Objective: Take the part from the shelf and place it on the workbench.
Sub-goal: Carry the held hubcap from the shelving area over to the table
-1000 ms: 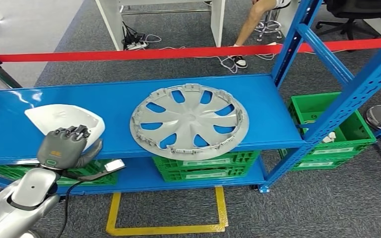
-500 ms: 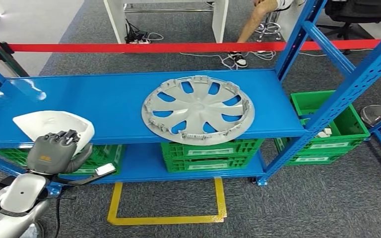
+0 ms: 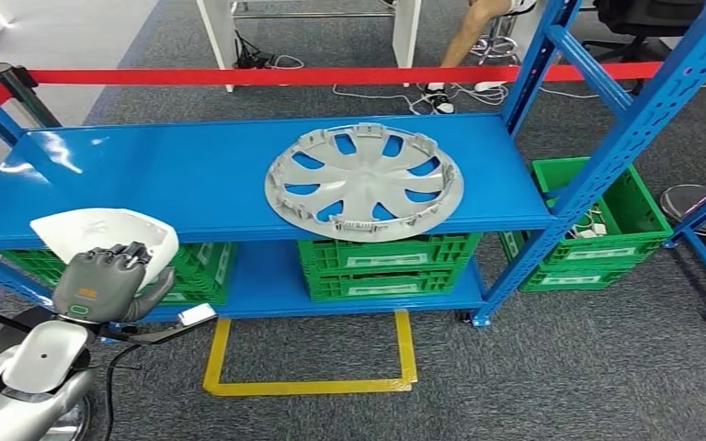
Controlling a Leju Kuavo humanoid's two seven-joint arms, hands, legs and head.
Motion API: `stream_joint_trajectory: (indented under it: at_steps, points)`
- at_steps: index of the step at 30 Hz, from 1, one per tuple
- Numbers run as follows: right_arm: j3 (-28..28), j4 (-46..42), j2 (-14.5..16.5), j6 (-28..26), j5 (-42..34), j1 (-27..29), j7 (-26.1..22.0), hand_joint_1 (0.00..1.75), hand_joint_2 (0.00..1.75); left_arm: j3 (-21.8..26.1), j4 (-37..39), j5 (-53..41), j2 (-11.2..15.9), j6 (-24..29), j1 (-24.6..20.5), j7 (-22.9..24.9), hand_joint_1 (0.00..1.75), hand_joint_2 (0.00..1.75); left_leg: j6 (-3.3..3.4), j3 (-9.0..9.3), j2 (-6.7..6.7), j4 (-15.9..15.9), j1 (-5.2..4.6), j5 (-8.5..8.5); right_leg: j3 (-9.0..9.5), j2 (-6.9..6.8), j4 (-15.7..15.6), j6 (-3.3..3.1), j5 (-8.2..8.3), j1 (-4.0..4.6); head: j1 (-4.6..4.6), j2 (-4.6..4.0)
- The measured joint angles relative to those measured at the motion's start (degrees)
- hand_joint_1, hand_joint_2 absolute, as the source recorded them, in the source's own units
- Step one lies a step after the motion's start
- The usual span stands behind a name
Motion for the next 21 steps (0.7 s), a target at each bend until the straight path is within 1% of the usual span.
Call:
stream_joint_trajectory:
  at_steps: [1, 2, 3, 4, 5, 6, 7, 8, 9, 10, 11, 12, 13, 14, 15, 16, 17, 18, 19, 20, 21]
  points:
    - [0.0, 0.0, 0.0, 0.0, 0.0, 0.0, 0.0, 0.00, 0.00, 0.2, 0.0, 0.0, 0.0, -0.1, 0.0, -0.1, 1.75, 0.00, -0.30, -0.65, -0.06, 1.6, 0.03, -1.82, -0.40, -0.10, -0.4, -0.33, 0.73, -0.18, -0.05, -0.01]
    - [0.0, 0.0, 0.0, -0.1, 0.0, -0.1, 0.0, 0.00, 0.00, 0.4, 0.0, 0.1, 0.0, -0.3, 0.0, -0.3, 1.75, 0.00, -0.56, -1.60, -0.11, 4.4, 0.16, -4.47, -0.75, -0.18, -0.5, -0.54, 1.34, -0.31, -0.11, -0.01]
    - [0.0, 0.0, 0.0, -0.1, 0.0, -0.1, 0.1, 0.00, 0.00, 0.5, 0.0, 0.1, 0.0, -0.4, 0.0, -0.4, 1.75, 0.00, -0.82, -2.62, -0.11, 8.1, 0.27, -7.14, -1.38, -0.19, -0.5, -0.67, 1.80, -0.33, -0.20, -0.02]
    - [0.0, 0.0, 0.0, -0.1, 0.0, 0.0, 0.1, 0.00, 0.00, 0.7, 0.0, 0.1, 0.0, -0.6, 0.1, -0.5, 1.75, 0.00, -1.09, -3.49, -0.10, 11.7, 0.43, -9.04, -2.02, -0.22, -0.5, -0.68, 2.22, -0.37, -0.21, -0.02]
    - [0.0, 0.0, 0.0, -0.1, 0.0, 0.0, 0.1, 0.00, 0.00, 0.7, 0.0, 0.1, 0.0, -0.7, 0.1, -0.6, 1.75, 0.00, -1.35, -3.82, -0.10, 14.2, 0.58, -9.72, -2.67, -0.33, -0.4, -0.61, 2.62, -0.44, -0.19, -0.02]
    - [0.0, 0.0, 0.0, -0.1, 0.0, 0.0, 0.0, 0.00, 0.00, 0.8, 0.0, 0.1, 0.0, -0.8, 0.2, -0.6, 1.75, 0.00, -1.64, -3.37, -0.08, 14.9, 0.72, -9.10, -3.33, -0.52, -0.4, -0.49, 3.00, -0.56, -0.20, -0.02]
    - [0.0, 0.0, 0.0, -0.2, 0.1, 0.0, -0.1, 0.00, 0.00, 0.9, 0.0, 0.1, 0.0, -0.9, 0.2, -0.6, 1.75, 0.00, -1.94, -1.99, 0.03, 13.7, 0.89, -7.57, -3.97, -0.77, -0.2, -0.27, 3.39, -0.77, -0.20, -0.02]
    - [0.1, 0.0, 0.1, -0.3, 0.3, 0.0, -0.2, 0.00, 0.00, 1.0, 0.0, 0.1, 0.0, -1.0, 0.2, -0.6, 1.75, 0.00, -2.31, 0.22, 0.51, 10.8, 1.08, -5.85, -4.55, -1.09, 0.1, 0.01, 3.69, -0.98, -0.21, -0.02]
    - [0.1, 0.0, 0.0, -0.5, 0.5, 0.1, -0.3, 0.00, 0.00, 1.2, 0.0, 0.1, -0.1, -1.1, 0.0, -0.6, 1.75, 0.00, -2.79, 2.81, 1.60, 7.1, 1.23, -4.80, -5.06, -1.39, 0.4, 0.35, 3.88, -1.03, -0.34, -0.01]
    - [0.2, 0.0, 0.1, -0.7, 0.7, 0.1, -0.4, 0.00, 0.00, 1.3, -0.1, 0.1, -0.1, -1.1, -0.1, -0.6, 1.75, 0.00, -2.87, 4.96, 2.58, 3.7, 1.22, -4.55, -5.46, -1.76, 0.8, 0.76, 4.00, -0.98, -0.50, -0.01]
    - [0.3, 0.0, 0.1, -0.9, 0.8, 0.2, -0.4, 0.00, 0.00, 1.3, -0.2, 0.1, -0.2, -1.2, -0.3, -0.6, 1.75, 0.00, -2.62, 6.25, 3.35, 1.3, 1.21, -4.94, -5.80, -2.18, 1.3, 1.13, 4.12, -0.84, -0.66, -0.02]
    - [0.4, 0.0, 0.1, -1.0, 0.9, 0.3, -0.4, 0.00, 0.00, 1.4, -0.3, 0.1, -0.3, -1.2, -0.4, -0.6, 1.75, 0.00, -2.08, 6.66, 3.56, 0.1, 1.10, -5.50, -6.03, -2.71, 1.5, 1.50, 4.24, -0.69, -0.78, -0.02]
    - [0.5, 0.0, 0.1, -1.1, 0.9, 0.3, -0.4, 0.00, 0.00, 1.5, -0.3, 0.1, -0.3, -1.3, -0.4, -0.6, 1.75, 0.00, -1.17, 6.37, 3.01, -0.1, 0.98, -5.70, -6.14, -3.31, 1.7, 1.83, 4.40, -0.71, -0.83, -0.02]
    - [0.6, 0.0, 0.1, -1.2, 0.9, 0.3, -0.4, 0.00, 0.00, 1.5, -0.4, 0.1, -0.3, -1.3, -0.3, -0.6, 1.75, 0.00, -0.42, 6.04, 2.44, -0.1, 1.00, -5.61, -6.33, -3.72, 1.8, 2.14, 4.38, -0.81, -0.82, -0.02]
    - [0.6, 0.0, 0.1, -1.3, 1.0, 0.4, -0.4, 0.00, 0.00, 1.6, -0.4, 0.1, -0.4, -1.4, -0.2, -0.6, 1.75, 0.00, 0.20, 5.78, 1.87, -0.1, 0.96, -5.34, -6.62, -3.66, 2.4, 2.43, 3.77, -0.96, -0.79, -0.02]
    - [0.7, 0.0, 0.1, -1.4, 1.0, 0.4, -0.4, 0.00, 0.00, 1.6, -0.4, 0.1, -0.4, -1.6, -0.2, -0.6, 1.75, 0.00, 0.75, 5.54, 1.36, -0.1, 0.95, -5.03, -7.27, -3.16, 4.0, 2.67, 2.45, -1.08, -0.76, -0.02]
    - [0.7, 0.0, 0.2, -1.5, 1.1, 0.4, -0.4, 0.00, 0.00, 1.6, -0.4, 0.2, -0.4, -1.8, -0.2, -0.6, 1.75, 0.00, 1.16, 5.28, 0.88, -0.1, 0.92, -4.71, -8.40, -2.36, 6.8, 2.84, 0.49, -1.16, -0.69, -0.02]
    - [0.8, 0.0, 0.2, -1.6, 1.2, 0.4, -0.3, 0.00, 0.00, 1.6, -0.4, 0.2, -0.5, -2.2, -0.2, -0.6, 1.75, 0.00, 1.43, 4.95, 0.37, -0.1, 0.81, -4.43, -9.80, -1.52, 10.6, 2.90, -1.82, -1.17, -0.63, -0.02]
    - [0.9, 0.1, 0.2, -1.8, 1.3, 0.4, -0.3, 0.00, 0.00, 1.6, -0.4, 0.3, -0.5, -2.6, -0.2, -0.6, 1.75, 0.00, 1.62, 4.61, -0.16, -0.1, 0.65, -4.15, -11.21, -1.00, 14.5, 2.88, -3.76, -1.14, -0.61, -0.02]
    - [1.0, 0.1, 0.2, -2.0, 1.5, 0.5, -0.3, 0.00, 0.00, 1.6, -0.4, 0.5, -0.6, -3.0, -0.1, -0.7, 1.75, 0.00, 1.72, 4.27, -0.73, -0.1, 0.47, -3.88, -12.09, -0.73, 17.2, 2.75, -4.89, -1.09, -0.60, -0.02]
    - [1.1, 0.1, 0.2, -2.2, 1.6, 0.5, -0.2, 0.00, 0.00, 1.6, -0.4, 0.6, -0.7, -3.4, -0.1, -0.7, 1.75, 0.00, 1.76, 3.97, -1.35, -0.1, 0.29, -3.62, -12.01, -0.56, 18.0, 2.52, -4.99, -1.01, -0.61, -0.02]
